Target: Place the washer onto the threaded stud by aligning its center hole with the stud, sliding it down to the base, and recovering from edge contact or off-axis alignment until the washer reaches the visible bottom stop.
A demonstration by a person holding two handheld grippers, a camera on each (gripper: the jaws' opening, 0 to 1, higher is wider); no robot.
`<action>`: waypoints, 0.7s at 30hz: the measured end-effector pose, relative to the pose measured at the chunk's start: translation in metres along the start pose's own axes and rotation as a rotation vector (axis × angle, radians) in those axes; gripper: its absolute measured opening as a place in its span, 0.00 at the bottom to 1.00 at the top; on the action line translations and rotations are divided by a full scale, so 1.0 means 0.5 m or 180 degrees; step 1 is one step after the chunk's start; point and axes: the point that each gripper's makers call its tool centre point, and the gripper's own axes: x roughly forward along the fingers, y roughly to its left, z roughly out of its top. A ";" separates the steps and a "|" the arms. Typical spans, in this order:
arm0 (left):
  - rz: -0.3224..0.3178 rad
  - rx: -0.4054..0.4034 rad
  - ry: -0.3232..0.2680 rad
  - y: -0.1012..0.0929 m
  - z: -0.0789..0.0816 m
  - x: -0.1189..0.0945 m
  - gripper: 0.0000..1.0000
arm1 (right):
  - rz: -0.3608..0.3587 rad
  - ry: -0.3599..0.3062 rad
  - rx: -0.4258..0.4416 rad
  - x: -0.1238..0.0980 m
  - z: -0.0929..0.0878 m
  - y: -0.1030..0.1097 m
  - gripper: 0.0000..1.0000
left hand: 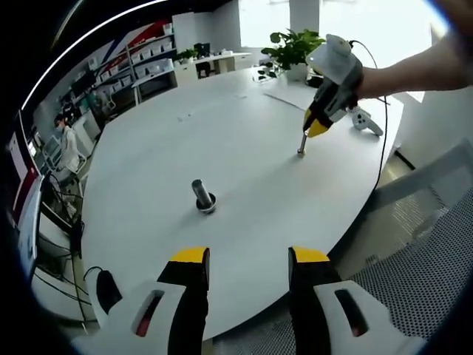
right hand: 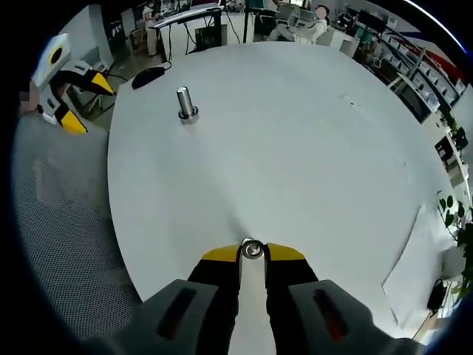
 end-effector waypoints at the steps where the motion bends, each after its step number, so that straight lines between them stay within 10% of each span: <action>1: 0.0001 0.0001 0.0002 0.000 0.000 0.000 0.41 | 0.0001 -0.0006 -0.0004 0.000 0.001 0.000 0.14; 21: -0.0015 -0.0004 0.0029 -0.002 -0.005 0.002 0.41 | 0.0094 0.0196 -0.0132 0.048 -0.004 0.006 0.14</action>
